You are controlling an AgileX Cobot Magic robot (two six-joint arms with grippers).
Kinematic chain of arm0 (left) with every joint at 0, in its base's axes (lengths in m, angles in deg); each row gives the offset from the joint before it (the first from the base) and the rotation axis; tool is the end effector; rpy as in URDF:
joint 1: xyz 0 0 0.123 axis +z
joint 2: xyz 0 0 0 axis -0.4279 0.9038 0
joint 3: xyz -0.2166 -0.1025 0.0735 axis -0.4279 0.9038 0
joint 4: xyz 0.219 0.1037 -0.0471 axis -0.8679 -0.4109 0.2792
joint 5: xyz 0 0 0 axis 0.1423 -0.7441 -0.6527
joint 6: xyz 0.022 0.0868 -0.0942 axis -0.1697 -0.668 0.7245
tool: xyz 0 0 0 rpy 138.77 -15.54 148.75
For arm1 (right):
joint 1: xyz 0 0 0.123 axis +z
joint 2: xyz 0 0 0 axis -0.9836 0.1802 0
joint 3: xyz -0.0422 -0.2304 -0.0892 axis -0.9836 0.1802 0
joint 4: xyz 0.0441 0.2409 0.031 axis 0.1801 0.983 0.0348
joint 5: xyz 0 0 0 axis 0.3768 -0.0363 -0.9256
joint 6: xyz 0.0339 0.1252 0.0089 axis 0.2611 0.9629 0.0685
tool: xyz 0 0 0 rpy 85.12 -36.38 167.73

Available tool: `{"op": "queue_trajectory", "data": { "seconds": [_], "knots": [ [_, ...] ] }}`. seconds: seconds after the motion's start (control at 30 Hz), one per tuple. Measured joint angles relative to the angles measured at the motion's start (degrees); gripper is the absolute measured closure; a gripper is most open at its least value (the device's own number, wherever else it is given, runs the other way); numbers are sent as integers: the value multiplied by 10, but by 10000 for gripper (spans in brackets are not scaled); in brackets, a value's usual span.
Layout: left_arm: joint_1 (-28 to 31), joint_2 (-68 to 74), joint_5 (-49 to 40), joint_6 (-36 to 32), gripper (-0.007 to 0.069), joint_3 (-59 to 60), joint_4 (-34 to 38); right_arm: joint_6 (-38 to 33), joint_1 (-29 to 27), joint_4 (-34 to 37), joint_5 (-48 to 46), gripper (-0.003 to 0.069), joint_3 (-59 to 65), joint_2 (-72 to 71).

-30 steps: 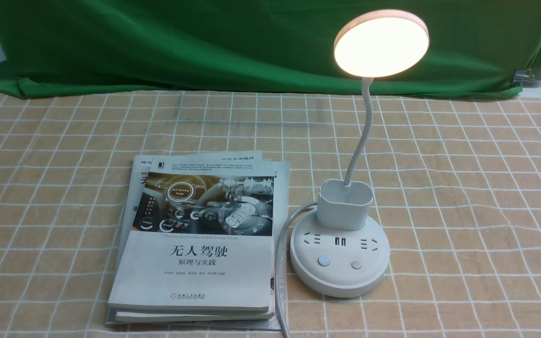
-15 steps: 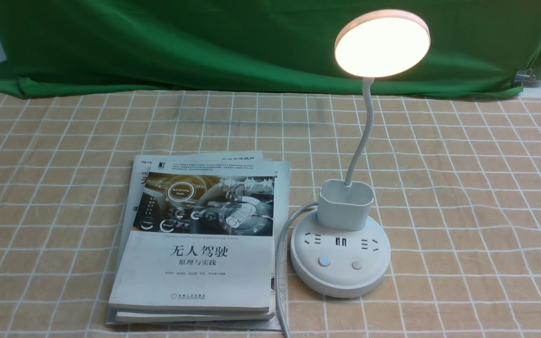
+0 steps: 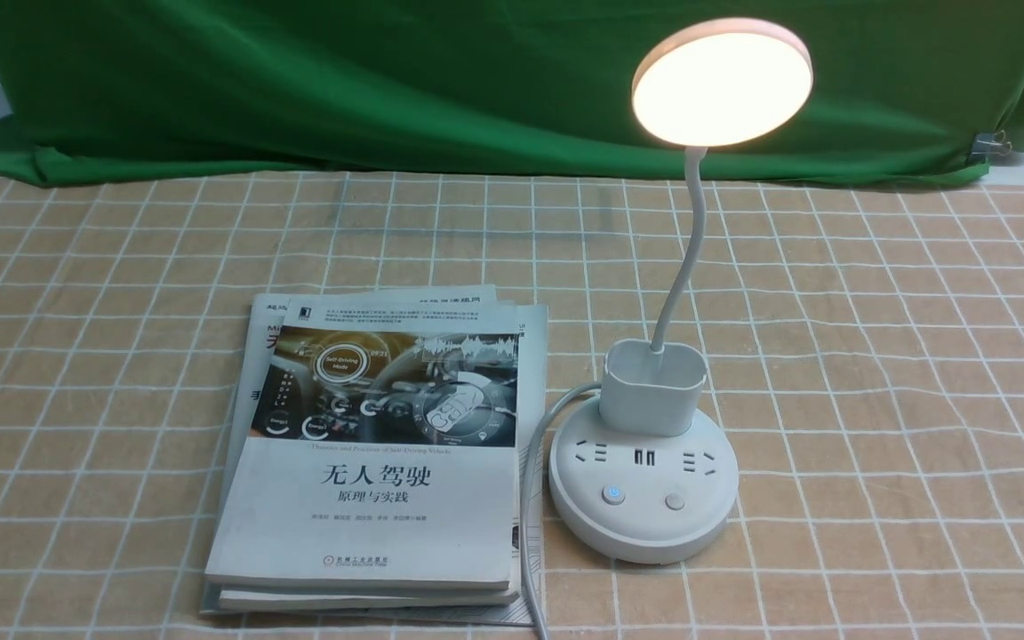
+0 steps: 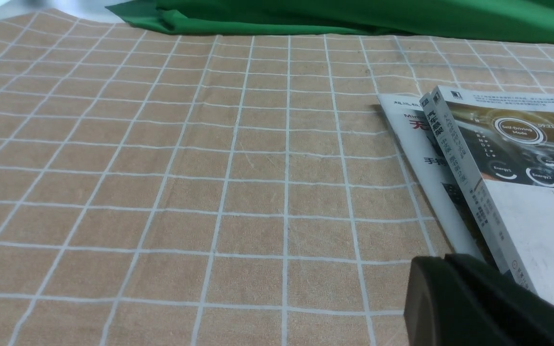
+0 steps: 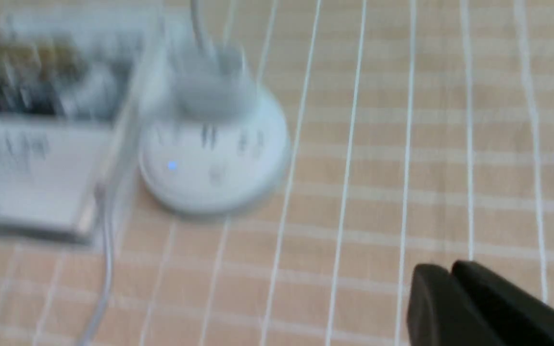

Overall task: Turn off the desk lamp on the light coffee tablecloth by hand.
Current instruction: 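Press the power button on the lamp base to turn the lamp off with the right gripper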

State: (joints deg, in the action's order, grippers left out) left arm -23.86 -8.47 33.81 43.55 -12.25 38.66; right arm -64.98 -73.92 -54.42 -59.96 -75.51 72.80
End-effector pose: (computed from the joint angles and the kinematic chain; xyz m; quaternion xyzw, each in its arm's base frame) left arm 0.1219 0.0060 0.1727 -0.0030 0.7827 0.0276 0.6217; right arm 0.1685 0.0416 0.2661 -0.0693 0.9315 0.1101 0.3397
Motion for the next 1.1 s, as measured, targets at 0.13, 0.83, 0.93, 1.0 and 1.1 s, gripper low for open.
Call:
{"op": "queue_trajectory", "data": {
  "seconds": [0.13, 0.83, 0.93, 1.0, 1.1],
  "knots": [
    [0, 0, 0, 0, 619, 0, 0, -8, 21, 4, -25, 622, -47, 115],
    [0, 0, 0, 0, 619, 0, 0, 41, 285, -73, 64, 622, -253, 578],
    [0, 0, 0, 0, 619, 0, 0, 41, 280, -76, 65, 622, -263, 594],
    [0, 0, 0, 0, 619, 0, 0, 41, 278, -78, 65, 622, -264, 600],
    [0, 0, 0, 0, 619, 0, 0, 41, 278, -80, 65, 622, -265, 603]
  ]
}}
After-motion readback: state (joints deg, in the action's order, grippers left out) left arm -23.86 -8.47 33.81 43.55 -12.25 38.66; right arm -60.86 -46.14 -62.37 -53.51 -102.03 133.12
